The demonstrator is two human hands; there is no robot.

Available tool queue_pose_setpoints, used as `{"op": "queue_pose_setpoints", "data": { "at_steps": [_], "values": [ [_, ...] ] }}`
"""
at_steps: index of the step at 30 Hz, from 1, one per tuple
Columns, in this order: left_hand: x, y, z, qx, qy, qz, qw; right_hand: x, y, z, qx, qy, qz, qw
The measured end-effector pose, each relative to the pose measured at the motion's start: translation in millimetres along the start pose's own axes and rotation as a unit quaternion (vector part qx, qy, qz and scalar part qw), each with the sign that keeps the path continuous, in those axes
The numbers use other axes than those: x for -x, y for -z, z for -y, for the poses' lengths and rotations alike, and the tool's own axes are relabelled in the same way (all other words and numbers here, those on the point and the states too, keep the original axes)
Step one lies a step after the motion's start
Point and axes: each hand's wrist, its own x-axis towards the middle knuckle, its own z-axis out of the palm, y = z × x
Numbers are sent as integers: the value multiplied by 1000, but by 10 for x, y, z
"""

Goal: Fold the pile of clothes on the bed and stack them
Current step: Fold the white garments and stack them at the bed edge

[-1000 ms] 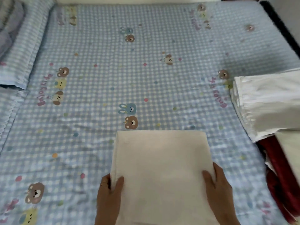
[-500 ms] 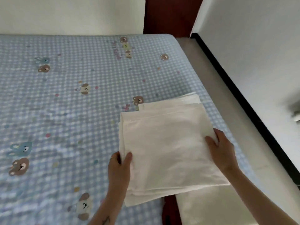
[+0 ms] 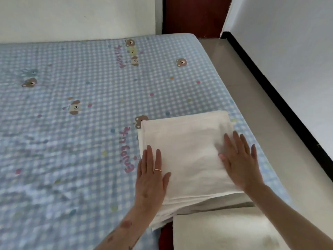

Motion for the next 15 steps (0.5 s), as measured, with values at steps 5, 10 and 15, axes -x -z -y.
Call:
{"op": "queue_pose_setpoints", "data": {
  "at_steps": [5, 10, 15],
  "values": [
    [-175, -472, 53, -51, -12, 77, 996, -29, -351, -85, 23, 30, 91, 995],
    [-269, -795, 217, -100, -25, 129, 986, -151, -694, -78, -15, 7, 103, 995],
    [-303, -393, -335, -121, 55, 157, 979, -186, -477, -130, -11, 13, 166, 986]
  ]
}}
